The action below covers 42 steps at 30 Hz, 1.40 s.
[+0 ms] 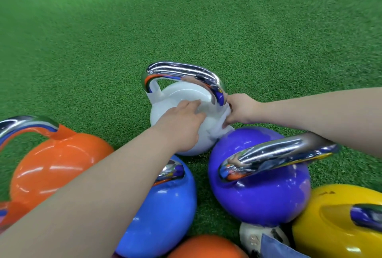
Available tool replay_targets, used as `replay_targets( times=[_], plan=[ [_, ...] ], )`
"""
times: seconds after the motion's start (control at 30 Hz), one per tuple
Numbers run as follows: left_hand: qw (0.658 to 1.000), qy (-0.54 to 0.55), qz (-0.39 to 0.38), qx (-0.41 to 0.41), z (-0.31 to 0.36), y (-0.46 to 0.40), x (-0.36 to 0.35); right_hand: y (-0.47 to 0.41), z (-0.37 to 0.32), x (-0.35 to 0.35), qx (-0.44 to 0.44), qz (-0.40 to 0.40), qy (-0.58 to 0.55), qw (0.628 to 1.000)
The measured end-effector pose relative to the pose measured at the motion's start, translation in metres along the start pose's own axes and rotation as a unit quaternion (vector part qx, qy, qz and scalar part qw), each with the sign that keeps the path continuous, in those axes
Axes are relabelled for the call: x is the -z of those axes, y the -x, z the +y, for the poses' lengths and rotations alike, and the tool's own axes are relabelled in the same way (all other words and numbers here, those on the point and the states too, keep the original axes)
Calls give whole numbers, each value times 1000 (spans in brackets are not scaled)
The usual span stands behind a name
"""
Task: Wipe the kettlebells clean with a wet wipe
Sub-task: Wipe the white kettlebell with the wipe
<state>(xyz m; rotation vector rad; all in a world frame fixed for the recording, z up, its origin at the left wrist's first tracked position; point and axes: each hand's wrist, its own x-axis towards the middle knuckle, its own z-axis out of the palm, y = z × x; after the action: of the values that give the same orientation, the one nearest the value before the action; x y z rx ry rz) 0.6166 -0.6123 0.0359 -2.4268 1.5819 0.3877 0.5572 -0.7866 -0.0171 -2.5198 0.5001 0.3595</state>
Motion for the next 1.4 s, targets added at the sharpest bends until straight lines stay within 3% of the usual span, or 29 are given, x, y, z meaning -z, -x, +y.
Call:
replay_targets(
  times=[0.13, 0.33, 0.43, 0.53, 0.7, 0.73, 0.8, 0.9, 1.07, 1.23, 1.4],
  plan=[
    [1000, 26, 1, 1, 1, -1, 2, 5, -8, 1, 20, 9, -22, 1000],
    [985, 128, 108, -30, 13, 7, 18, 3, -2, 4, 7, -13, -73, 997],
    [984, 165, 50, -36, 43, 4, 25, 1, 3, 4, 3, -15, -48, 999],
    [992, 121, -19, -11, 66, -10, 17, -3, 4, 5, 3, -18, -18, 1000],
    [997, 69, 10, 17, 54, -21, -6, -7, 6, 13, 5, -8, 18, 1000],
    [998, 55, 21, 31, 54, -19, -11, -7, 6, 13, 5, -9, 18, 1000],
    [992, -11, 113, 59, 55, -16, -21, -9, 5, 11, 5, -16, 24, 1000],
    [982, -55, 147, 103, 54, -15, -27, -10, 2, 8, 14, -35, 13, 999],
    [975, -26, 143, 169, 60, -11, -27, -9, -1, 8, 6, -60, -67, 996],
    [981, -5, 69, 179, 59, -10, -28, -7, 4, 13, -10, -90, -164, 982],
    [973, 31, 43, 225, 61, -13, -27, -10, 9, 12, -22, -86, -172, 981]
  ],
)
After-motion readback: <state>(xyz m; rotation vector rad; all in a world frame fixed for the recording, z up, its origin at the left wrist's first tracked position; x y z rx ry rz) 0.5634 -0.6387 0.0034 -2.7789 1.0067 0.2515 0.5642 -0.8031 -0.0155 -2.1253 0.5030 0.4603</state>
